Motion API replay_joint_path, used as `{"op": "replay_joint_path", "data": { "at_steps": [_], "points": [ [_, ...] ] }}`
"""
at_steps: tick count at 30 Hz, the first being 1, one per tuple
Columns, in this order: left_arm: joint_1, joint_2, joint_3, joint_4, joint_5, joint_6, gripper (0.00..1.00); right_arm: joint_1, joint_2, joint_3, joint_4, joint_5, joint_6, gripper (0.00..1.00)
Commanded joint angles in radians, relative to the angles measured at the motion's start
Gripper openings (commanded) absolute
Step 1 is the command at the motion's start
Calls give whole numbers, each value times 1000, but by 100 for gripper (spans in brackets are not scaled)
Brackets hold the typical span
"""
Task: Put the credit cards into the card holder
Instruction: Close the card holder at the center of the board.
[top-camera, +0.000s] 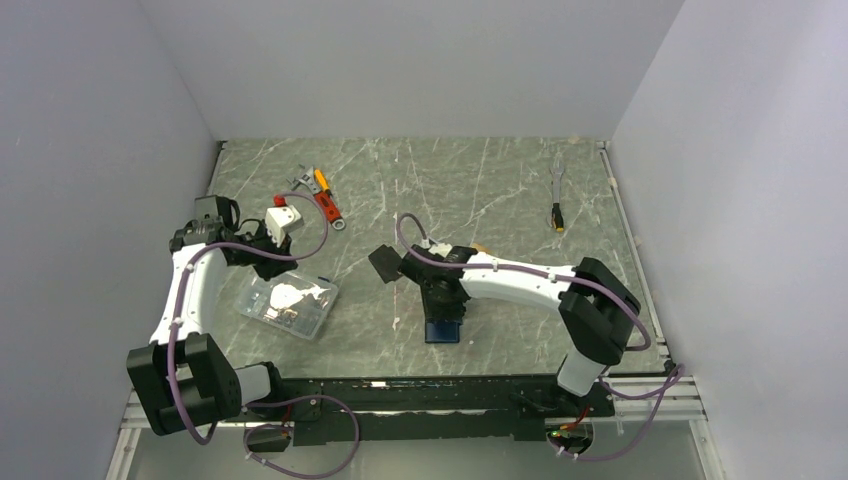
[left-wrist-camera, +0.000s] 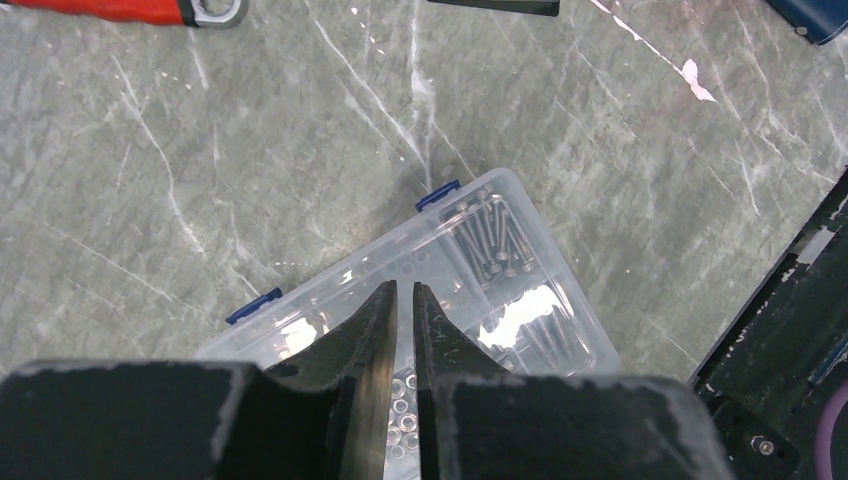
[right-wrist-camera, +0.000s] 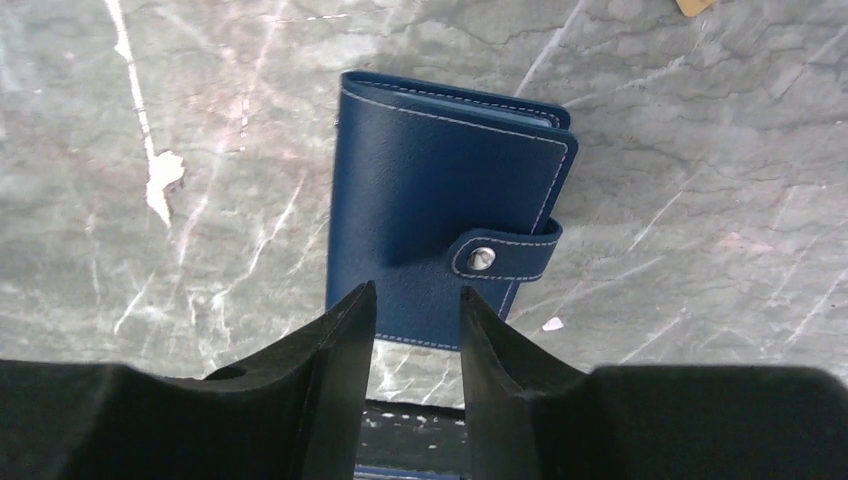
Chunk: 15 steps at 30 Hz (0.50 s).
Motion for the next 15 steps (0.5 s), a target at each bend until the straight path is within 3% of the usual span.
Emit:
{"op": "replay_joint_path", "data": {
  "at_steps": [1, 15],
  "points": [
    [1, -30, -25, -7, 38, 23, 17, 25, -52, 72, -107, 68, 5, 40],
    [1, -48, -49, -5, 46, 34, 17, 37, 55, 148, -187, 153, -9, 44]
  ]
}}
